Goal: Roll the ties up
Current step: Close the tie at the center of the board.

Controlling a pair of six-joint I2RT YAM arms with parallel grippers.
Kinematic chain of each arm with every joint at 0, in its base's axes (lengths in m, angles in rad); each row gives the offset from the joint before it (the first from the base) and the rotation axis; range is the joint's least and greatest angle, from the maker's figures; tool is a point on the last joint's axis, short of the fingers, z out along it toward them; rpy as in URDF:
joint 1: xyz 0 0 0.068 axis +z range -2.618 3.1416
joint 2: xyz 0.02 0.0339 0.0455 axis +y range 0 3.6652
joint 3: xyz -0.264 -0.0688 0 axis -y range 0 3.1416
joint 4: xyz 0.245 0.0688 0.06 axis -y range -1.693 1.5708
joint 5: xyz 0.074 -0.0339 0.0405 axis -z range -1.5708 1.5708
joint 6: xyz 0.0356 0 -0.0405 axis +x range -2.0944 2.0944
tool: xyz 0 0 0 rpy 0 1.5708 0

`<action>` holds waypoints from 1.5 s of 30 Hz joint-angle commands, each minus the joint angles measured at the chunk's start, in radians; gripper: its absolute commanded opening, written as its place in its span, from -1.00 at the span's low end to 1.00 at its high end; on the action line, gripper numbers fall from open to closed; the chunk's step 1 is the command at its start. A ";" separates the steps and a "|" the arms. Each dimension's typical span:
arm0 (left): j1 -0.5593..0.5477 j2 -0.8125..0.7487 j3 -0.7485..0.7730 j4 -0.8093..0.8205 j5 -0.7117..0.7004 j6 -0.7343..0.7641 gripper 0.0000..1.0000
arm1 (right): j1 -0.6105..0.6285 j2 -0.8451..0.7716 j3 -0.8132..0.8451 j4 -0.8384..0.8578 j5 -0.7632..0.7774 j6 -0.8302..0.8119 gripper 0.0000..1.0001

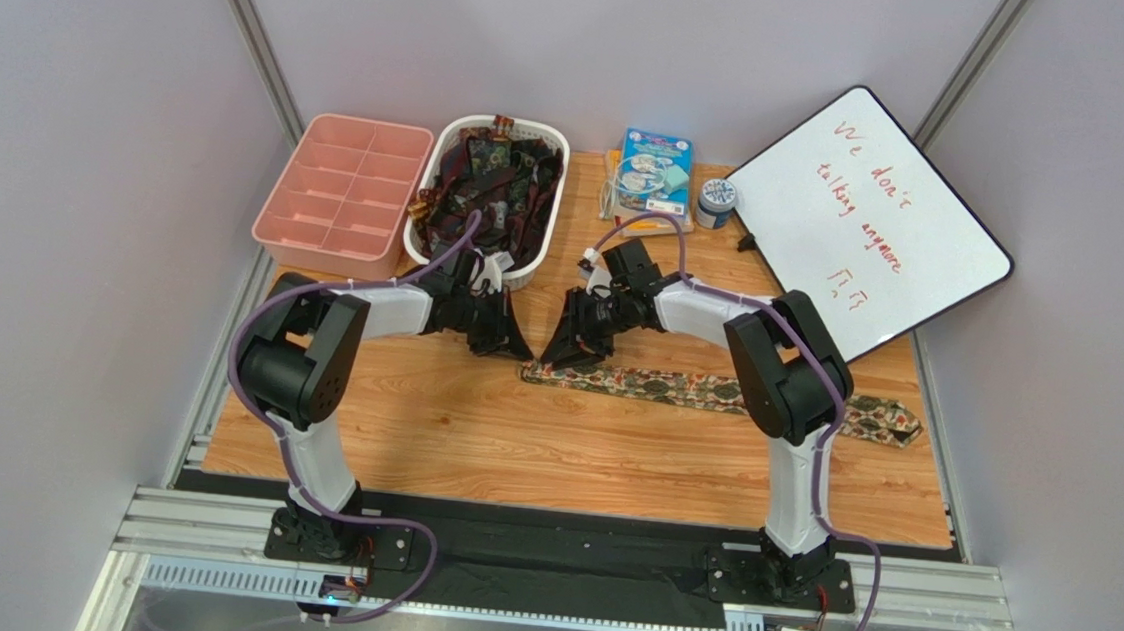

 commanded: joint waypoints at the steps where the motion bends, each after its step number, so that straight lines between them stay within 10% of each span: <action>1: -0.007 -0.002 -0.035 -0.154 -0.136 -0.001 -1.00 | 0.001 -0.047 -0.017 0.047 -0.042 0.080 -0.21; 25: -0.088 -0.079 0.017 -0.195 -0.192 -0.053 -1.00 | 0.055 0.082 0.084 0.008 -0.007 0.106 -0.21; 35: -0.090 -0.131 0.005 -0.167 -0.157 -0.041 -0.98 | 0.045 0.091 0.053 -0.021 -0.018 0.053 -1.00; 45: -0.079 -0.364 0.014 -0.180 -0.080 0.230 0.25 | -0.002 0.058 -0.014 0.032 -0.035 -0.006 -1.00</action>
